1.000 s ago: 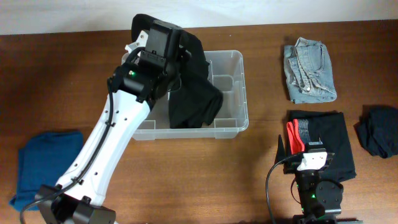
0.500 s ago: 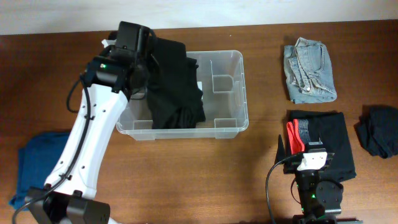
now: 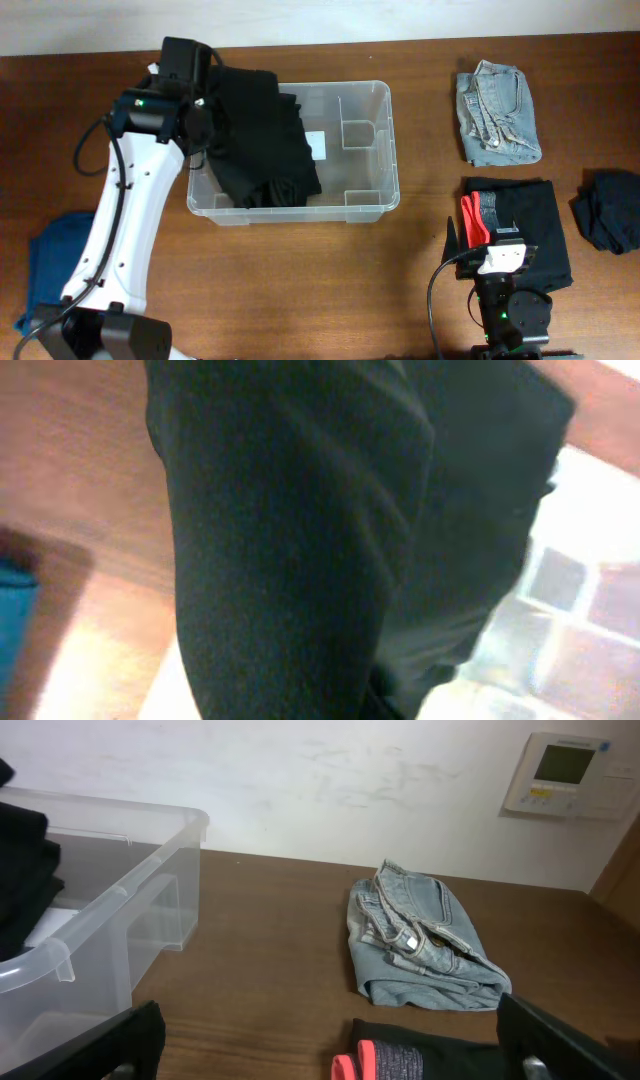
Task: Pack container
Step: 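Lower the black garment into the bin and open the left gripper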
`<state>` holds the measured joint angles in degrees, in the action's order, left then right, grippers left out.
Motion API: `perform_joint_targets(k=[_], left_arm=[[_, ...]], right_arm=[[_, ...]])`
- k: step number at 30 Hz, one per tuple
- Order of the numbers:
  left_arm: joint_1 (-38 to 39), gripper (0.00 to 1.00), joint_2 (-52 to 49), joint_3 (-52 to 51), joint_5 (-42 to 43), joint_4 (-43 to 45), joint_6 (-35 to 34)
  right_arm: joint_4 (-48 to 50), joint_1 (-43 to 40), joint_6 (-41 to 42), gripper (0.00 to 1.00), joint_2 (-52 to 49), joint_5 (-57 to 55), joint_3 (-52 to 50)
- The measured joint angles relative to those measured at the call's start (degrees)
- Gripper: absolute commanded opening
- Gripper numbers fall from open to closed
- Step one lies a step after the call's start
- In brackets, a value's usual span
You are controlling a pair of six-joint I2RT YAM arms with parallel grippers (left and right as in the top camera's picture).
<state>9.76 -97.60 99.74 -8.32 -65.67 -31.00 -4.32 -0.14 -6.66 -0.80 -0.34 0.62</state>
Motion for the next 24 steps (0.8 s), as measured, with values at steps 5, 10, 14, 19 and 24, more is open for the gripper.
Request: perform_joint_targets(k=[5,10,14,19,24], left_arm=[[-1.22,0.02,0.00,0.00,-1.62,-2.97,3.04],[-1.31,0.17,0.00,0.00,-2.45,-3.76,6.56],[-1.33,0.17,0.00,0.02,-3.06,-3.78,8.48],[-1.40,0.17,0.00,0.02,-3.30,-3.69,11.23],[-1.40,0.51,0.00,0.07,-3.45,-3.52,13.38]], right_arm=[[0.00,0.00,0.00,0.98,0.00,0.00,0.00],[0.00,0.00,0.04,0.98,0.00,0.02,0.00],[0.00,0.00,0.00,0.98,0.00,0.00,0.00],[0.00,0.00,0.00,0.98,0.00,0.02,0.00],[0.00,0.00,0.00,0.98,0.00,0.02,0.00]])
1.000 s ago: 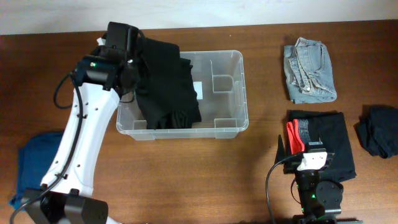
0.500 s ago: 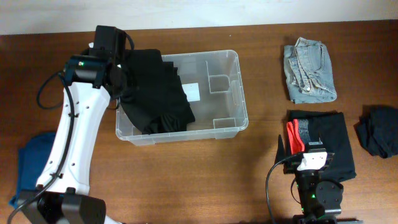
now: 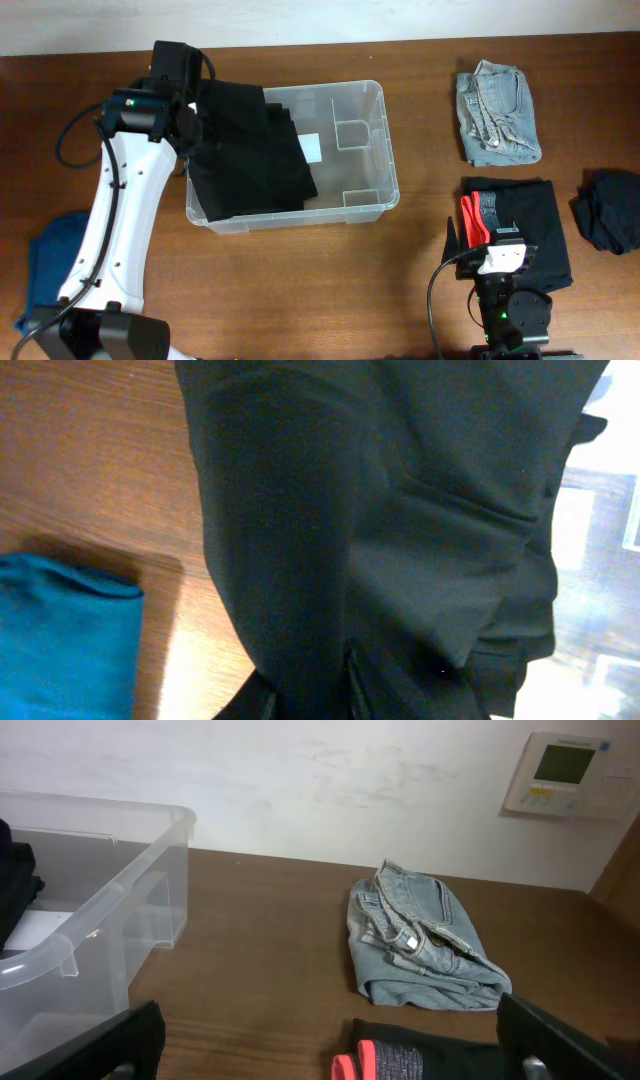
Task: Pack container
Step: 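Lower the black garment into the bin and open the left gripper, then withdraw the left gripper to the left of the bin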
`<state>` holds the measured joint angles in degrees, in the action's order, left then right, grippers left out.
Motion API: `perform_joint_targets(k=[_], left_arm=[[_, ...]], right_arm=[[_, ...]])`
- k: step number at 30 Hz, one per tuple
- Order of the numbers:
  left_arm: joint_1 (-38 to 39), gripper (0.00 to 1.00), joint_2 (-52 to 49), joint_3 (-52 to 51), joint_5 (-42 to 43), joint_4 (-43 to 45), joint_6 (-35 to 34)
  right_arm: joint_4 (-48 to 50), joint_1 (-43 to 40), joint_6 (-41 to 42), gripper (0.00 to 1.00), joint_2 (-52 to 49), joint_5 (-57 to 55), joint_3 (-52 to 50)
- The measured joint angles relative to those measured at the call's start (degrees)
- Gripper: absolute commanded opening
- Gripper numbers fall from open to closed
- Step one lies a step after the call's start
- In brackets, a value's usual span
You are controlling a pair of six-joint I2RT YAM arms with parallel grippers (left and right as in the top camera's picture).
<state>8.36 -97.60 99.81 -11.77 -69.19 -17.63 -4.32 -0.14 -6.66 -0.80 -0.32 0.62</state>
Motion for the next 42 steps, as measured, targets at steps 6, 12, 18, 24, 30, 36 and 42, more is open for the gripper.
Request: perform_joint_targets(k=[6,12,18,24,30,36,42], left_arm=[[0.00,0.96,0.00,0.07,-0.83,3.26,1.03],[0.02,0.99,0.00,1.62,-0.92,8.20,1.22],[-0.11,0.99,0.00,8.17,-3.17,8.57,1.22],[-4.66,0.99,0.63,11.63,-5.09,0.15,-2.16],[-16.85,0.99,0.57,11.63,-1.49,-8.26,-7.54],[-23.89,0.99,0.57,11.10,6.51,-11.85,-7.04],[-23.63,0.99,0.46,5.49,10.03,-11.17,-5.31]], right_arm=[[0.00,0.00,0.00,0.99,0.00,0.00,0.00],[0.02,0.00,0.00,0.98,0.00,0.00,0.00],[0.00,0.00,0.00,0.98,0.00,0.00,0.00],[0.00,0.00,-0.02,0.98,0.00,-0.02,0.00],[0.00,0.00,0.00,0.98,0.00,-0.02,0.00],[0.00,0.00,-0.02,0.98,0.00,0.00,0.00],[0.00,0.00,-0.02,0.98,0.00,0.00,0.00]])
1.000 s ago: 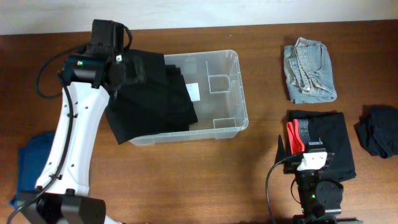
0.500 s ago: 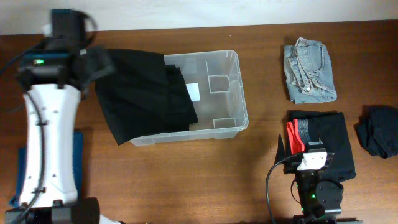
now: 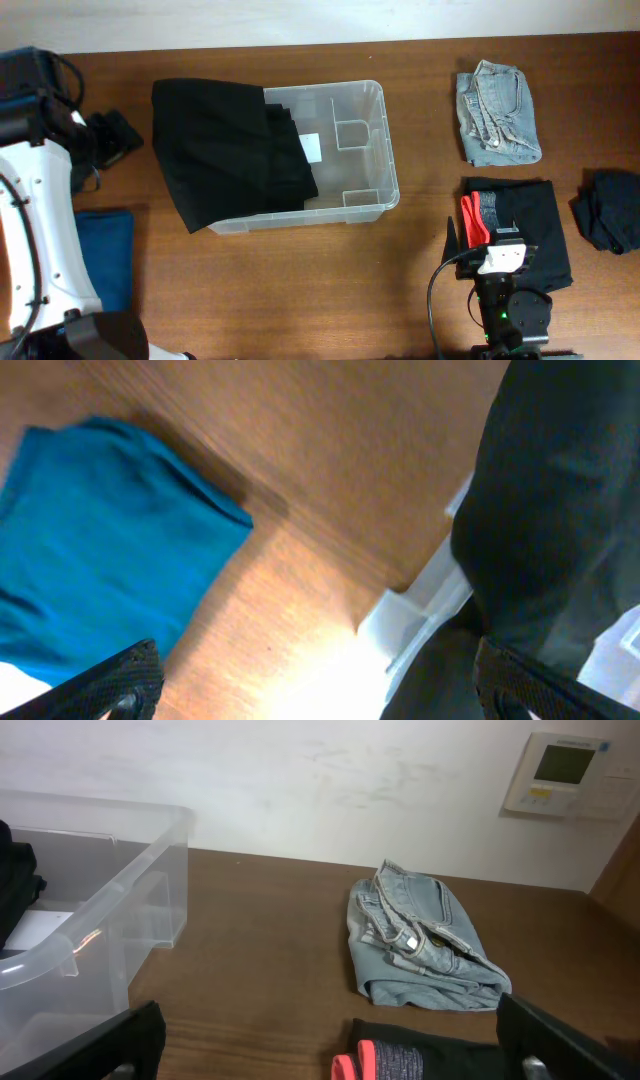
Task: Pack container
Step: 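Withdraw the left gripper to the left of the bin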
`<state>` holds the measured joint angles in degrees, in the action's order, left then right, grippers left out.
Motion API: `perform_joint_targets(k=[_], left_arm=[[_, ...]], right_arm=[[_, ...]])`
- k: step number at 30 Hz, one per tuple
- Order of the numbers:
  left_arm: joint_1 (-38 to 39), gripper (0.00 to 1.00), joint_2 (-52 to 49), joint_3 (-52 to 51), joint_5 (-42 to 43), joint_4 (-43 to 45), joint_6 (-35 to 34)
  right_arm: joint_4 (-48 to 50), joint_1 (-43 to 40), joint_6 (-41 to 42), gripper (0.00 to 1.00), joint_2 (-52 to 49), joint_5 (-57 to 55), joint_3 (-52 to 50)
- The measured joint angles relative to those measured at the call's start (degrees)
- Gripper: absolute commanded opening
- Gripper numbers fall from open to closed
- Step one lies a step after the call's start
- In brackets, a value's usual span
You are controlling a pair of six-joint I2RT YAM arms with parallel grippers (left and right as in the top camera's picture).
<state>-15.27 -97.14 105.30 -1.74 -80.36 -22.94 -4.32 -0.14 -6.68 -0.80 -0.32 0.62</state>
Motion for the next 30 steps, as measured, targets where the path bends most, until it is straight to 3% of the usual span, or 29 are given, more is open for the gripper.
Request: perform_joint_targets(k=[4,10,14,20,25,30], left_arm=[[0.04,0.96,-1.05,-3.56,1.38,0.96,0.46],[0.04,0.54,-4.15,-6.29,2.97,1.42,1.11],[0.04,0.49,-4.50,-6.45,4.02,2.51,1.27],[0.04,0.29,-4.50,-6.47,4.68,3.28,1.31],[0.04,0.01,-4.72,-6.47,5.90,3.28,1.07],[0.04,0.01,-5.55,-6.49,7.96,3.91,1.36]], right_arm=[[0.00,0.00,0.04,0.98,0.00,0.00,0.00],[0.00,0.00,0.02,0.98,0.00,-0.02,0.00],[0.00,0.00,0.02,0.98,0.00,-0.02,0.00],[0.00,0.00,0.00,0.98,0.00,0.00,0.00],[0.00,0.00,-0.02,0.98,0.00,-0.02,0.00],[0.00,0.00,0.07,0.98,0.00,0.00,0.00]])
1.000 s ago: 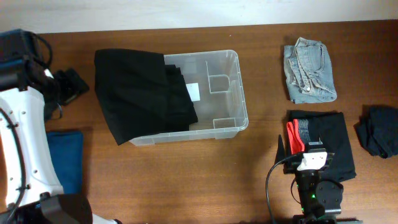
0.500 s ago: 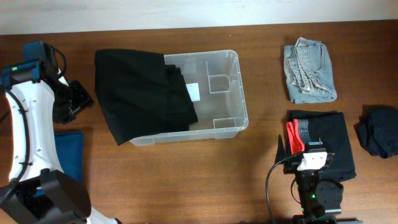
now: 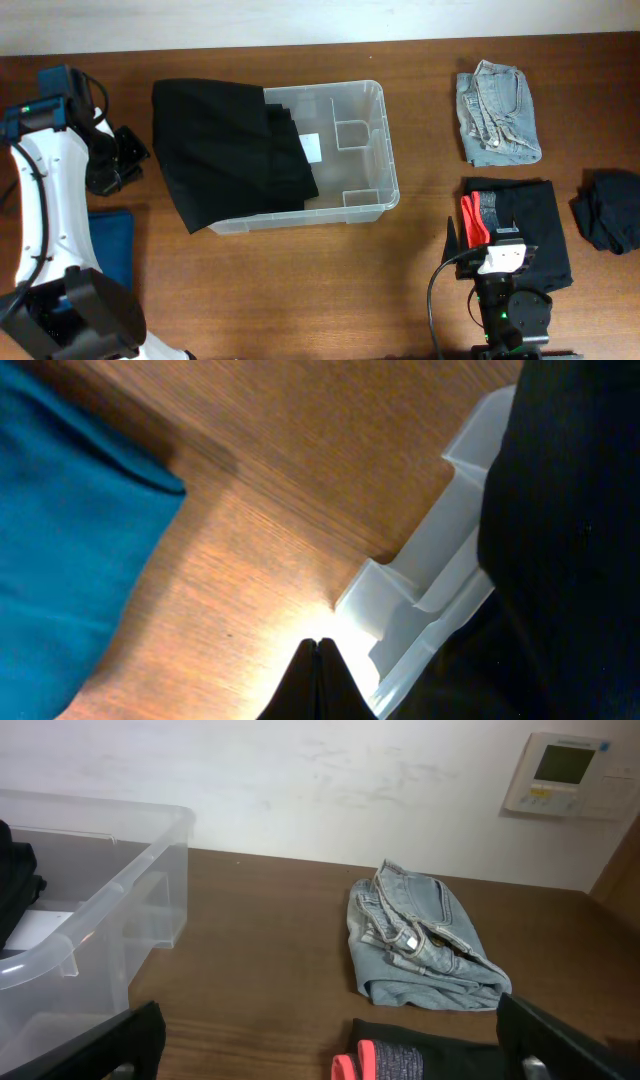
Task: Pack container
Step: 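Withdraw the left gripper to the left of the bin, then reach the left gripper back into the bin to push the garment in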
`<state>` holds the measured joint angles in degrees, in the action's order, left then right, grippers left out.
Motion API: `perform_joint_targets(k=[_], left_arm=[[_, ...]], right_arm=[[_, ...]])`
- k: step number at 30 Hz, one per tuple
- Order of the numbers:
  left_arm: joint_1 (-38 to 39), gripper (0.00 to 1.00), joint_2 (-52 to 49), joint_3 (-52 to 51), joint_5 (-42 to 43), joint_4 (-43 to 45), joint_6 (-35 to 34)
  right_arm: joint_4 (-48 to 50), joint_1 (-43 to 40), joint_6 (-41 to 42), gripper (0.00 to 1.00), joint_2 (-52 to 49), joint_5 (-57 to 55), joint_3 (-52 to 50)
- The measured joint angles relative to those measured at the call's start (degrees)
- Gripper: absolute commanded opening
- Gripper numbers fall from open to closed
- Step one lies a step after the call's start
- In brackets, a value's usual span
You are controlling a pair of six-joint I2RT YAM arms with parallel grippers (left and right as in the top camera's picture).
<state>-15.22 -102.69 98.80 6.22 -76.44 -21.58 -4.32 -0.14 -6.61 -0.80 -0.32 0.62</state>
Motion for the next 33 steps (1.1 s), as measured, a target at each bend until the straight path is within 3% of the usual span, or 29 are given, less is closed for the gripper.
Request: perform_joint_targets(k=[14,33], left_arm=[[0.00,0.01,-0.24,-0.04,11.98,6.05,2.16],[2.99,0.01,-3.74,-0.04,13.51,4.81,2.38]], right_arm=[[0.00,0.00,-0.04,0.98,0.00,-0.02,0.00],[0.00,0.00,-0.04,0.98,0.00,0.00,0.00]])
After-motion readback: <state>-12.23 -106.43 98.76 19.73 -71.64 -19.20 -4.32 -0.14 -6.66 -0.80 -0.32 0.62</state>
